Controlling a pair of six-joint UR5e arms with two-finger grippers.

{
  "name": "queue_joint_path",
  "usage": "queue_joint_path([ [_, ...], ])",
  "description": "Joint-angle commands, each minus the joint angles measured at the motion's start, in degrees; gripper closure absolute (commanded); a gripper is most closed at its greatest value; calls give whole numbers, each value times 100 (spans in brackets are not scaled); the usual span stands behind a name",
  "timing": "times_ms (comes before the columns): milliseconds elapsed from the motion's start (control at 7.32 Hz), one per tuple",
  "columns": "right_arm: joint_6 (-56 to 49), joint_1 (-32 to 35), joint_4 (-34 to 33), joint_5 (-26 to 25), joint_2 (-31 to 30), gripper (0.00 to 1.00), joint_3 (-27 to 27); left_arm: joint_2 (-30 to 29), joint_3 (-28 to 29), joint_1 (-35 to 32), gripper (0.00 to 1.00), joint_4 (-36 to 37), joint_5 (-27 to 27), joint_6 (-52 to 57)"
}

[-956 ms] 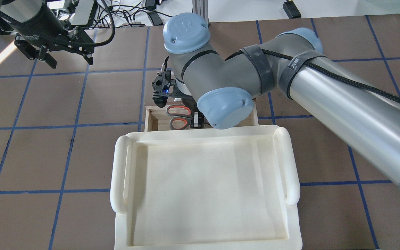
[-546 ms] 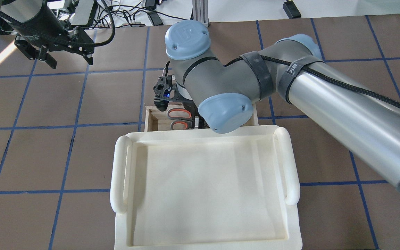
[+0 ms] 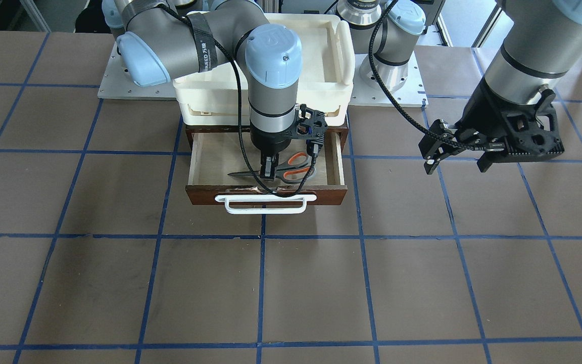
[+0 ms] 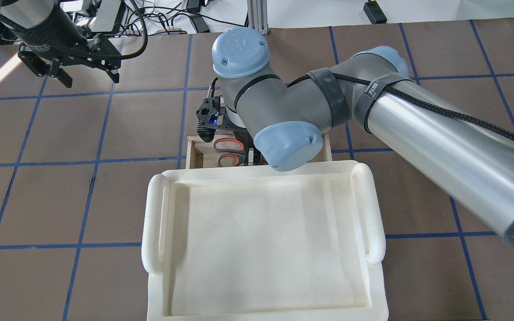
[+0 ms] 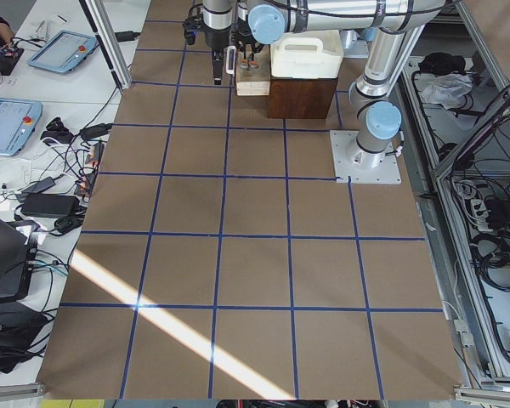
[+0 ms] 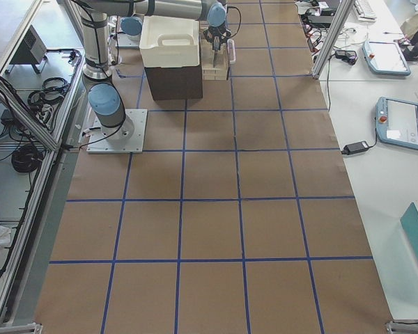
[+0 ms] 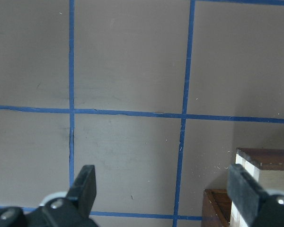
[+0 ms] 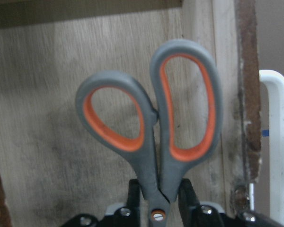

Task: Put scissors in drawer and close it
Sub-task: 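Lower the scissors into the drawer and open the right gripper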

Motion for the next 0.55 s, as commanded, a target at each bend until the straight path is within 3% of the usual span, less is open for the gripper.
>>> queue_joint_path([
  [0, 24, 0, -32, 15, 37, 100, 12, -6, -8, -6, 0, 3, -1, 0],
  [410, 7, 0, -276, -29, 64, 100, 204, 2, 1, -6, 0, 3, 8, 0],
])
